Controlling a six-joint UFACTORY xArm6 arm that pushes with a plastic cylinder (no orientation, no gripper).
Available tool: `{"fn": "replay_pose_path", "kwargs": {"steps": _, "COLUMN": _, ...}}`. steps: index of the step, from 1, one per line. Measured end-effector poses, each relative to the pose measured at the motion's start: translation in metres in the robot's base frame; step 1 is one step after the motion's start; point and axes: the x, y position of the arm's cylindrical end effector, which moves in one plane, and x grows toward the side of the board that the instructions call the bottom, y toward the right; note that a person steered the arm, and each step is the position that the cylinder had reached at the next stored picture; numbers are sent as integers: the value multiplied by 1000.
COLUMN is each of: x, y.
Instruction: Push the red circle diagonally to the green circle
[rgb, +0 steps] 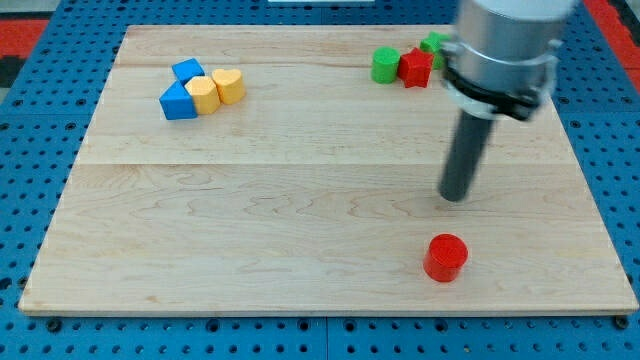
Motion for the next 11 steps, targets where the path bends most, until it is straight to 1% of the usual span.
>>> {"fn": "replay_pose_path", "kwargs": {"steps": 1, "x": 66, "y": 27}}
{"fn": "replay_pose_path", "kwargs": {"steps": 2, "x": 93, "y": -26}}
{"fn": "replay_pose_path", "kwargs": {"steps": 3, "x": 58, "y": -92}}
{"fn": "replay_pose_path", "kwargs": {"steps": 4, "x": 1, "y": -100}}
{"fn": "replay_pose_path", "kwargs": {"steps": 5, "x": -44, "y": -112}}
{"fn": "replay_pose_path", "kwargs": {"steps": 6, "x": -65, "y": -150}}
{"fn": "replay_pose_path", "kwargs": {"steps": 7, "x": -61, "y": -200}}
{"fn": "replay_pose_path", "kwargs": {"steps": 8, "x": -109, "y": -181}}
{"fn": "replay_pose_path", "kwargs": {"steps": 9, "x": -115, "y": -137}}
{"fn": "replay_pose_path", "kwargs": {"steps": 10, "x": -116, "y": -108}}
{"fn": "replay_pose_path", "kwargs": {"steps": 11, "x": -150, "y": -99}}
